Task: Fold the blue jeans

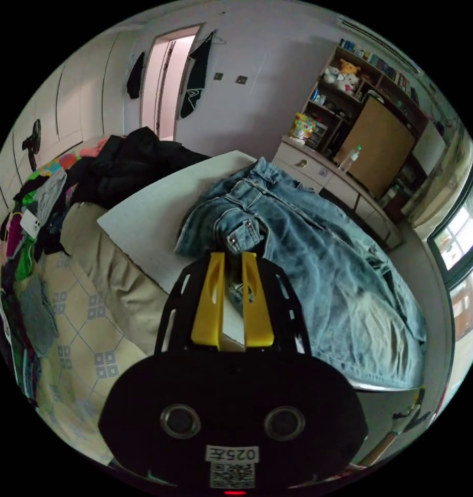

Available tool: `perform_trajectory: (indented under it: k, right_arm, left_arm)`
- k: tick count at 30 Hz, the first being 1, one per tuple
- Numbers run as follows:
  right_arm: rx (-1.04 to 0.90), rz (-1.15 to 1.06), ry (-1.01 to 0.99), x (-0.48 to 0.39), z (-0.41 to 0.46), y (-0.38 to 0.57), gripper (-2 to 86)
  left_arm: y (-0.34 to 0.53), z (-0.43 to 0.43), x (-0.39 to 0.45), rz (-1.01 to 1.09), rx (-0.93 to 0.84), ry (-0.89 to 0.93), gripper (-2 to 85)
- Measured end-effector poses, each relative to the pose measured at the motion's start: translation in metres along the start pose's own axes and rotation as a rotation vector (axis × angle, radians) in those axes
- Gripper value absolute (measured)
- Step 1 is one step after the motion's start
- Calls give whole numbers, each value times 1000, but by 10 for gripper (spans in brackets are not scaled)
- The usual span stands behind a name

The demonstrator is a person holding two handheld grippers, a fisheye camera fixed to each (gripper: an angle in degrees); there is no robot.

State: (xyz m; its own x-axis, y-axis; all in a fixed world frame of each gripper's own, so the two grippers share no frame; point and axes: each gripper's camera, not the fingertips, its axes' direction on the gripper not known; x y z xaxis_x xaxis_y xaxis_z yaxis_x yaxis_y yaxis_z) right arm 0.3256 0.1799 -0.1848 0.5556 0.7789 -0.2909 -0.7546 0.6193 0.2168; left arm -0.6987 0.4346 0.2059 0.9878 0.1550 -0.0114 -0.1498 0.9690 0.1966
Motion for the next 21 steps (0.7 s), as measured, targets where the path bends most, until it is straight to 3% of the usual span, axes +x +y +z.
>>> perform_trajectory:
  k: [4,10,16,18,21]
  right_arm:
    - [-68,30,-48,17,28,-29,100]
    - [-162,-99,74,5,40,-41,17]
    - [-158,-147,-39,0,-3,-35,-7]
    - [-126,-160,-51,-4,-27,-32,-8]
    - [-78,-88,-151,6,-64,-35,-8]
  left_arm:
    - [-1,-12,6,66,18,-55,-7]
    - [-10,-26,-3,96,13,-89,-9]
    - [-20,-56,-17,144,63,-256,-9]
    - [-24,-68,-30,150,78,-241,-9]
    - [-33,-88,-69,95,88,-45,-9]
